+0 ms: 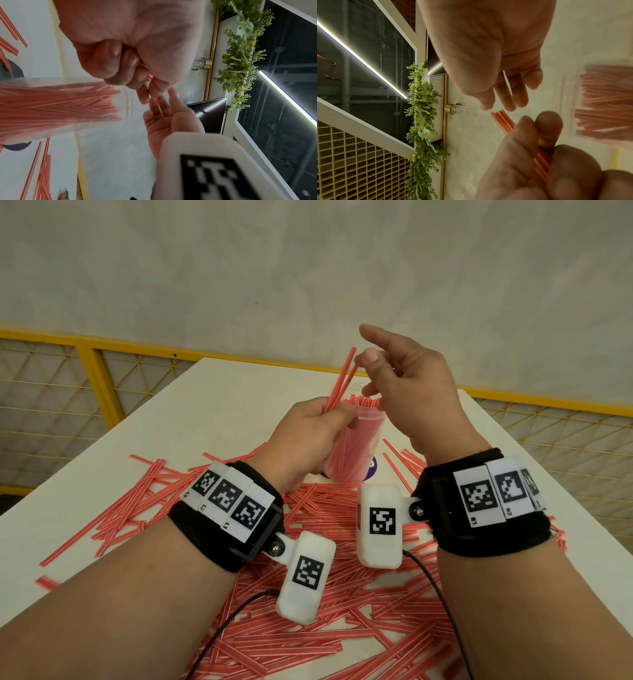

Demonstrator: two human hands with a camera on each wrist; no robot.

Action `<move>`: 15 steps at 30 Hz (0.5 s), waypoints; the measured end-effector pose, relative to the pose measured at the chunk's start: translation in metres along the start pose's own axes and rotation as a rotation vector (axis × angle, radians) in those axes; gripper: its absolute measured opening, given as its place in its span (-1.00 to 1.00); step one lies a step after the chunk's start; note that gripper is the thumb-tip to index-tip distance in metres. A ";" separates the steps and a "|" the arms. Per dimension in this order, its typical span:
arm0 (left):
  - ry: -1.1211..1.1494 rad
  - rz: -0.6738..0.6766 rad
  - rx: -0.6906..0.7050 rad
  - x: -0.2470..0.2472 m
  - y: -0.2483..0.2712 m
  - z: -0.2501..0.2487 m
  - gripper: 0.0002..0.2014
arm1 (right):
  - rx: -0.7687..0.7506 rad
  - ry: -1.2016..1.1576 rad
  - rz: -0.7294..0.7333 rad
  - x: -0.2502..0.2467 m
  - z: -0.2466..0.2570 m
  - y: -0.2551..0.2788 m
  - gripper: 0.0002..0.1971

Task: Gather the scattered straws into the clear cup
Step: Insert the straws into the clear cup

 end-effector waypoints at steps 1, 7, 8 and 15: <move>-0.016 0.008 -0.004 0.001 0.000 0.000 -0.77 | -0.004 -0.016 0.019 0.001 0.001 0.001 -0.72; -0.091 0.026 0.032 0.000 -0.002 0.002 -0.90 | 0.009 -0.106 0.122 0.008 0.007 0.006 -0.95; -0.095 0.024 0.038 0.000 -0.003 0.003 -0.88 | 0.014 -0.129 0.143 0.009 0.008 0.007 -0.93; -0.133 0.027 0.061 0.000 -0.002 0.002 -0.80 | -0.031 -0.167 0.214 0.013 0.011 0.010 -0.89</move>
Point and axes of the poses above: each hand's wrist, its own y-axis away from the middle knuckle, its own x-axis out of the palm, z = x × y, the point moved 5 cm from there along -y, towards the middle knuckle, and after that the axes turned 8 degrees about y, right-handed, at the moved point
